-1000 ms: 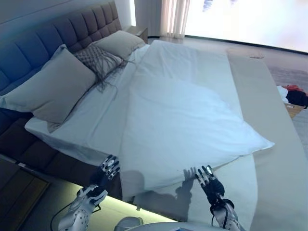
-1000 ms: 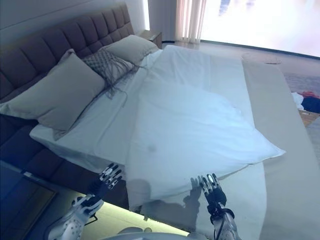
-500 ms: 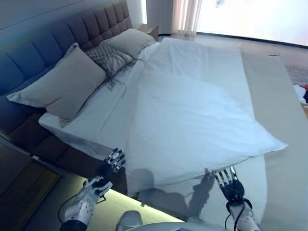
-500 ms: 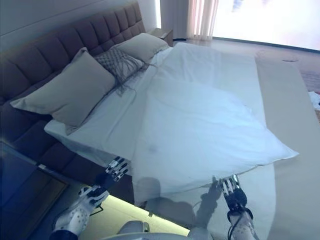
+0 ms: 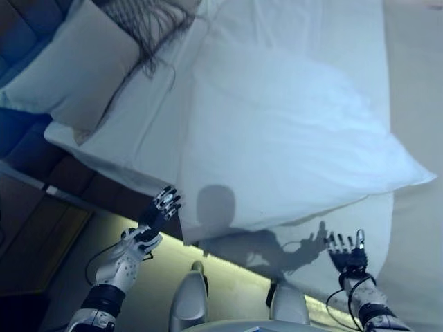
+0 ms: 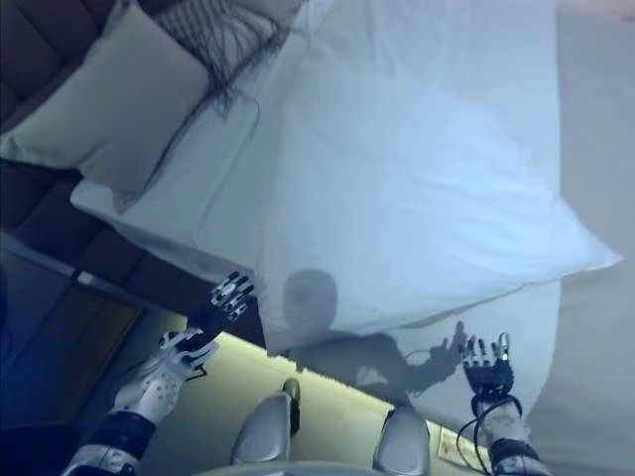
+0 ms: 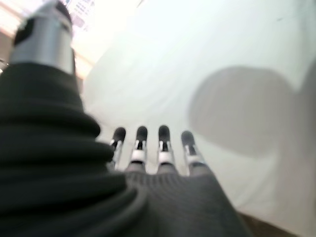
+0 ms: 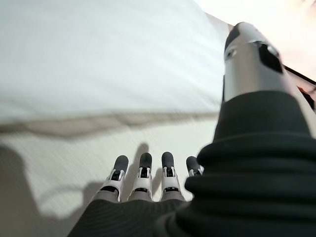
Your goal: Make the bed neatly
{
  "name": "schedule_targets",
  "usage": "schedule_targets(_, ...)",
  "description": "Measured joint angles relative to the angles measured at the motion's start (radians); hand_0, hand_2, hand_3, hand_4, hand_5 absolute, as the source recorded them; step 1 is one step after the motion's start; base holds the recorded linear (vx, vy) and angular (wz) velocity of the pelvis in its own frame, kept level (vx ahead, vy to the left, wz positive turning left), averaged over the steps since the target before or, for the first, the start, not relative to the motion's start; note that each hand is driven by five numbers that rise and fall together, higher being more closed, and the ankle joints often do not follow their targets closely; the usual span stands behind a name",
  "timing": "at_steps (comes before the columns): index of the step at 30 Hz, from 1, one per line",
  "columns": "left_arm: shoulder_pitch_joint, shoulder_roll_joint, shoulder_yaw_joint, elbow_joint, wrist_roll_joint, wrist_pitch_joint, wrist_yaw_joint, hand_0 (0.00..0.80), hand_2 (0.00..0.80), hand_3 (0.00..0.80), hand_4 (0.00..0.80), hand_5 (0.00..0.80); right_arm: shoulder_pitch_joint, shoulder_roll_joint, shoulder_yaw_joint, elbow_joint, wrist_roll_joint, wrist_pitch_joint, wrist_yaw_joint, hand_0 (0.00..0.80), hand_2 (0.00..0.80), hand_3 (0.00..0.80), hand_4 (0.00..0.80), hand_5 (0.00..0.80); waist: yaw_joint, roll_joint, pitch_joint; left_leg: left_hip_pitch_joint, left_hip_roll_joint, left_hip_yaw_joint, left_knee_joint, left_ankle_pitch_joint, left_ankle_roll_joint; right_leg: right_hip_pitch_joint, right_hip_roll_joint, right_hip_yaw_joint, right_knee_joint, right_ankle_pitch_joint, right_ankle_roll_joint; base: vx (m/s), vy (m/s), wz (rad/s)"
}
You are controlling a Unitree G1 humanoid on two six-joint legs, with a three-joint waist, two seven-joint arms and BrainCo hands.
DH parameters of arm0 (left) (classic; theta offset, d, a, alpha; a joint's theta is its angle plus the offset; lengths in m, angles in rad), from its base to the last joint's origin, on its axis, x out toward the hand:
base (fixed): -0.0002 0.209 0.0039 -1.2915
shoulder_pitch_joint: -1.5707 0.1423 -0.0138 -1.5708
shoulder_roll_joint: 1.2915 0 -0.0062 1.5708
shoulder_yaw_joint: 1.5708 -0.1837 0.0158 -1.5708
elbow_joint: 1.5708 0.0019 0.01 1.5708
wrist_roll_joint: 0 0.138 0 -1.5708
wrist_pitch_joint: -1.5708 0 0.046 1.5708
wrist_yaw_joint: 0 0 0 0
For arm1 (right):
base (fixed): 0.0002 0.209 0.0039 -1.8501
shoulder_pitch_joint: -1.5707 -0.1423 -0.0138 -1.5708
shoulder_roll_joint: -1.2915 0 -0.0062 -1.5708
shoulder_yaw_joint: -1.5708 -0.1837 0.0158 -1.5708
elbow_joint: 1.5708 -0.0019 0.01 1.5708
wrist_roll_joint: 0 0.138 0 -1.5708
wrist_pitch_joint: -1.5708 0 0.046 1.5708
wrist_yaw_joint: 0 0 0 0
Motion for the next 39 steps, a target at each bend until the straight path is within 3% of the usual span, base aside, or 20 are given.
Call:
schedule_targets(3,-0.048,0.026,-0.001,-0.036,0.0,-0.012,0.01,0.0,0.0,0.0,0.0,0.0,-0.094,-0.049,-0.042,0.016,0.032,0.002,0.01,0.0,0.0,0.0,0.0,0.0,-0.003,-0.017,0.12,-0.074,-0.029,-0.003,0.085,-0.019,0.005,-0.106,-0.052,0.039,0.107,-0.017,0.012,-0.023,-0.068,-0.14)
schedule_targets(6,-0.06,0.035,0.003,-0.091,-0.044,-0.014,0.03,0.0,0.0,0.0,0.0,0.0,-0.171,-0.103,-0.046,0.023,0.037,0.003,0.009,0.0,0.0,0.0,0.0,0.0,0.004,0.007,0.173,-0.124,-0.03,0.001,0.105,-0.012,0.015,-0.156,-0.067,0.026,0.11,0.01,0.007,-0.166,-0.067,-0.14)
schedule_targets(11,-0.079,0.043,0.01,-0.124,-0.114,-0.026,0.033,0.0,0.0,0.0,0.0,0.0,-0.229,-0.11,-0.045,0.014,0.057,0.003,0.06,0.0,0.0,0.0,0.0,0.0,0.028,0.022,0.183,-0.224,-0.023,-0.009,0.149,-0.009,0.007,-0.266,-0.07,0.023,0.184,-0.002,-0.014,-0.03,-0.005,0.02)
schedule_targets(20,-0.13,0.07,-0.016,-0.16,-0.135,-0.028,0.039,0.0,0.0,0.0,0.0,0.0,-0.258,-0.204,-0.045,0.053,0.091,0.097,0.159,0.0,0.0,0.0,0.0,0.0,0.058,0.034,0.192,-0.301,-0.038,-0.004,0.135,0.019,0.012,-0.331,-0.11,-0.005,0.205,-0.007,-0.01,0.014,-0.019,0.14)
schedule_targets(28,-0.131,0.127,-0.016,-0.171,-0.164,-0.027,0.04,0.0,0.0,0.0,0.0,0.0,-0.318,-0.292,-0.044,0.133,0.09,0.181,0.166,0.0,0.0,0.0,0.0,0.0,0.087,0.037,0.191,-0.323,-0.048,-0.01,0.101,0.038,0.009,-0.352,-0.12,-0.023,0.195,-0.005,-0.014,0.079,-0.064,0.07)
schedule_targets(36,-0.134,0.152,-0.022,-0.215,-0.197,-0.019,0.031,0.0,0.0,0.0,0.0,0.0,-0.348,-0.353,-0.038,0.167,0.09,0.199,0.167,0.0,0.0,0.0,0.0,0.0,0.093,0.044,0.187,-0.362,-0.068,-0.038,0.084,0.065,0.006,-0.366,-0.138,-0.05,0.205,-0.009,-0.008,0.093,-0.063,0.15)
schedule_targets(38,-0.138,0.155,-0.026,-0.223,-0.204,-0.015,0.03,0.0,0.0,0.0,0.0,0.0,-0.353,-0.37,-0.037,0.181,0.09,0.198,0.167,0.085,0.085,0.085,0.085,0.085,0.109,0.046,0.186,-0.375,-0.069,-0.04,0.08,0.076,0.003,-0.378,-0.139,-0.052,0.21,-0.008,-0.008,0.047,-0.041,0.13)
schedule_targets(39,-0.144,0.162,-0.027,-0.231,-0.21,-0.009,0.031,0.0,0.0,0.0,0.0,0.0,-0.359,-0.379,-0.034,0.191,0.09,0.198,0.166,0.235,0.235,0.235,0.235,0.235,0.11,0.046,0.187,-0.378,-0.07,-0.042,0.078,0.071,0.004,-0.381,-0.144,-0.056,0.214,-0.017,-0.006,0.058,-0.038,0.15)
